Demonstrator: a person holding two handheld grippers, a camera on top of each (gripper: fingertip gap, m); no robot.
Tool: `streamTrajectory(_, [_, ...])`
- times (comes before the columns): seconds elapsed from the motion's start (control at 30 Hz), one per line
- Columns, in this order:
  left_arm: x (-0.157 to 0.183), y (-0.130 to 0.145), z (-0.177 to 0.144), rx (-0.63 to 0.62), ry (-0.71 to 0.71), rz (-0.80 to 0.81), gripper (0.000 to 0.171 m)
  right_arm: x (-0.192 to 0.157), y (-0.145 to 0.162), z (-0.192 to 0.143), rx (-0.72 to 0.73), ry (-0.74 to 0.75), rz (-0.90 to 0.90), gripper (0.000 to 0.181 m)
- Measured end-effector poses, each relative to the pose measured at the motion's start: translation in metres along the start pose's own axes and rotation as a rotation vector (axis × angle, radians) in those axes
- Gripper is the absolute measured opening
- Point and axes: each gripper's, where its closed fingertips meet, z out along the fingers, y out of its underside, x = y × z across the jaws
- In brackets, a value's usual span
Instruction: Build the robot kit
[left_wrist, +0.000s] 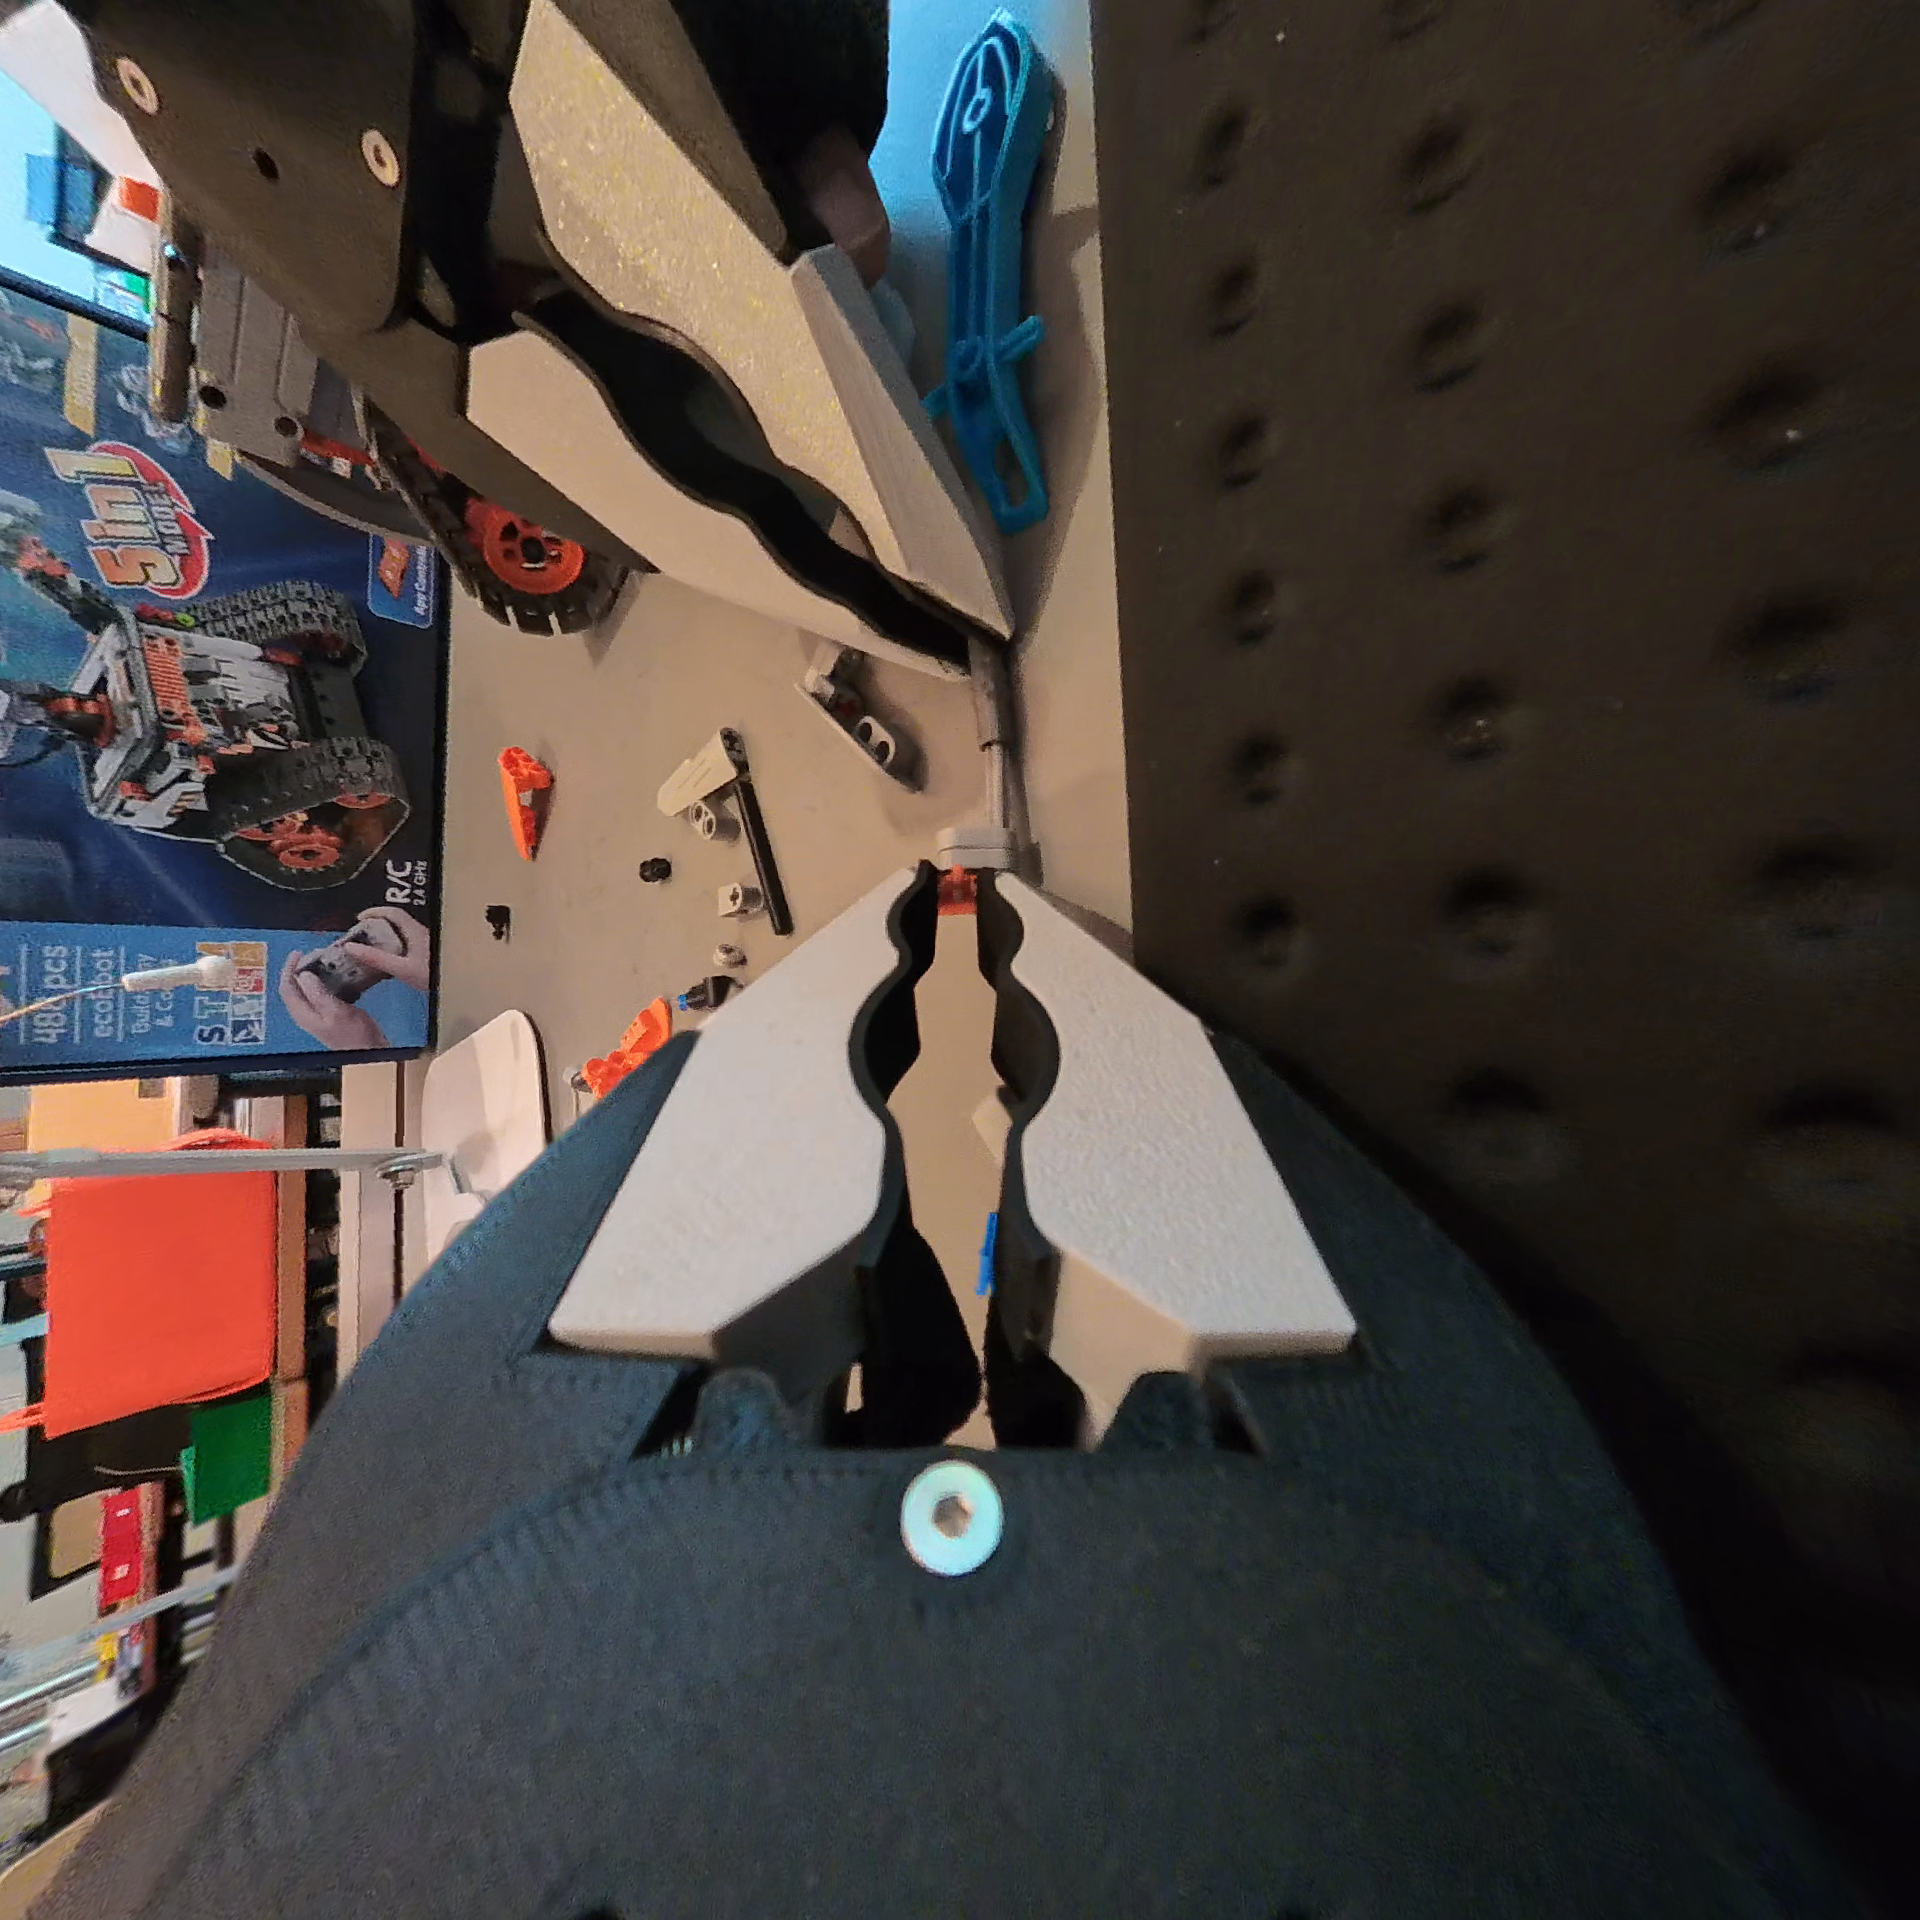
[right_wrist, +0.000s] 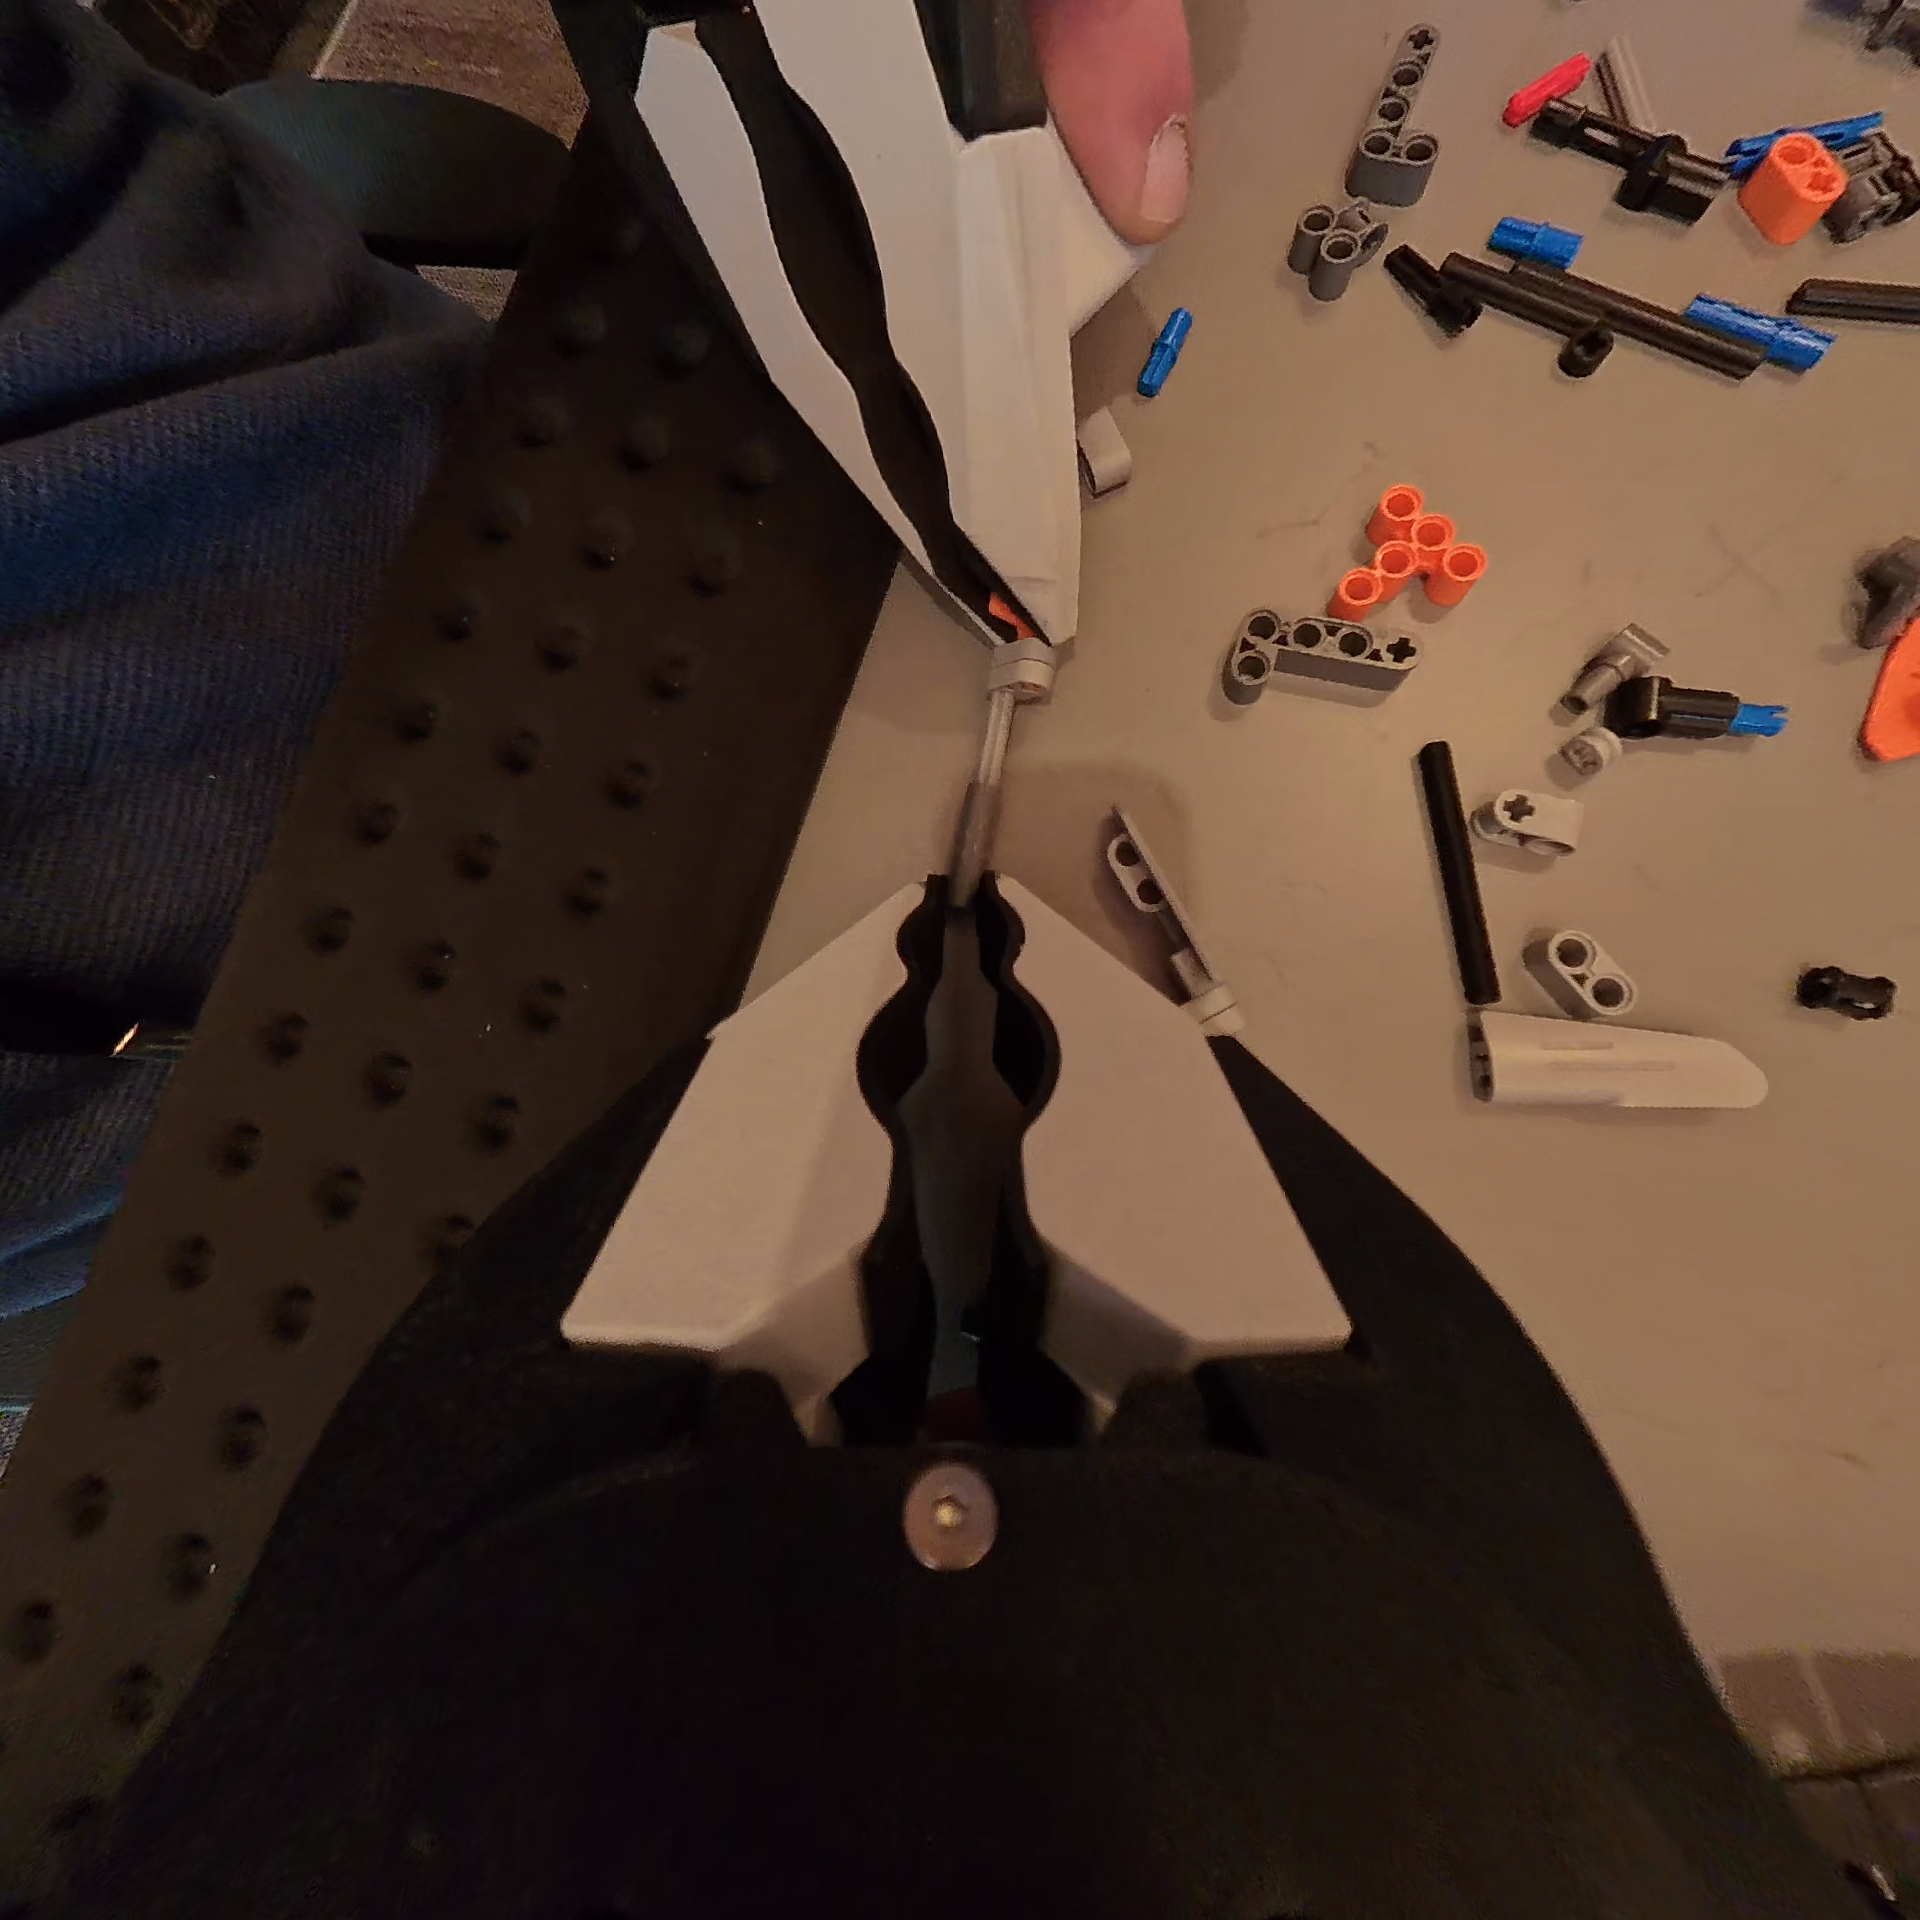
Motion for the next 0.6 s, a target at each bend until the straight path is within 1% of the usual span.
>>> streamTrajectory(0.2, [-0.0028, -0.0046, -0.0018, 0.047, -0.035, 0.034, 0.005, -0.0007, -0.0004, -0.0003, 0.011, -0.009, 0.010, 0.004])
streamTrajectory(0.33, [-0.0025, -0.0043, 0.0005, 0.043, -0.020, 0.032, 0.005, -0.0024, -0.0016, 0.0008, 0.026, -0.020, 0.021, 0.004])
streamTrajectory(0.47, [-0.0025, -0.0022, 0.0007, 0.011, -0.002, 0.027, 0.005, -0.0014, -0.0010, 0.0003, 0.020, 0.009, 0.015, 0.004])
streamTrajectory(0.6, [0.0006, 0.0043, 0.0027, -0.079, 0.042, -0.016, 0.006, 0.0024, -0.0003, -0.0005, -0.005, 0.072, 0.000, 0.004])
